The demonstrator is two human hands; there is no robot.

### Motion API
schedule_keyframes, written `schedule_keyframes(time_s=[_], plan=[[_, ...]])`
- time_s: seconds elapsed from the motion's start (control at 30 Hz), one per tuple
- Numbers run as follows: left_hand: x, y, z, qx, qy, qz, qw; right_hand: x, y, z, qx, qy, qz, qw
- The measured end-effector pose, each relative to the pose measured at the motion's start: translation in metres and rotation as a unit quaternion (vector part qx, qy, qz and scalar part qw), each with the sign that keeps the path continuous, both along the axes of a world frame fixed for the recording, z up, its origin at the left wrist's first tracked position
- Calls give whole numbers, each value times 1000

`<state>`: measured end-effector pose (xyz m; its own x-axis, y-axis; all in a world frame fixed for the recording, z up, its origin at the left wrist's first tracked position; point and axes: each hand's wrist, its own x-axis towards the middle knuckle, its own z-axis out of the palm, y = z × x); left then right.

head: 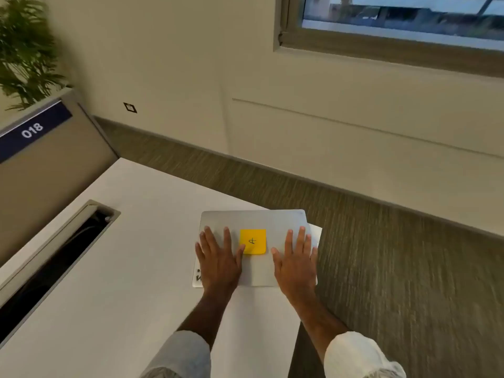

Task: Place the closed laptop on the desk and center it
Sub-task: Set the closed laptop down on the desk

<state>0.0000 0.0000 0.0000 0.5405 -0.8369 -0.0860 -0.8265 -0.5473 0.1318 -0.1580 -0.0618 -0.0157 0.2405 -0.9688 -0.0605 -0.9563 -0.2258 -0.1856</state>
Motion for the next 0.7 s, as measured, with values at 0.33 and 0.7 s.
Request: schedule_keyframes(time_s=[0.33,0.7], plan=[[29,-3,-19,46,10,77,996,-23,-16,-11,10,12,-42,999],[37,-10,-14,-19,105,135,985,-13,-33,-23,35,-103,-120,987]])
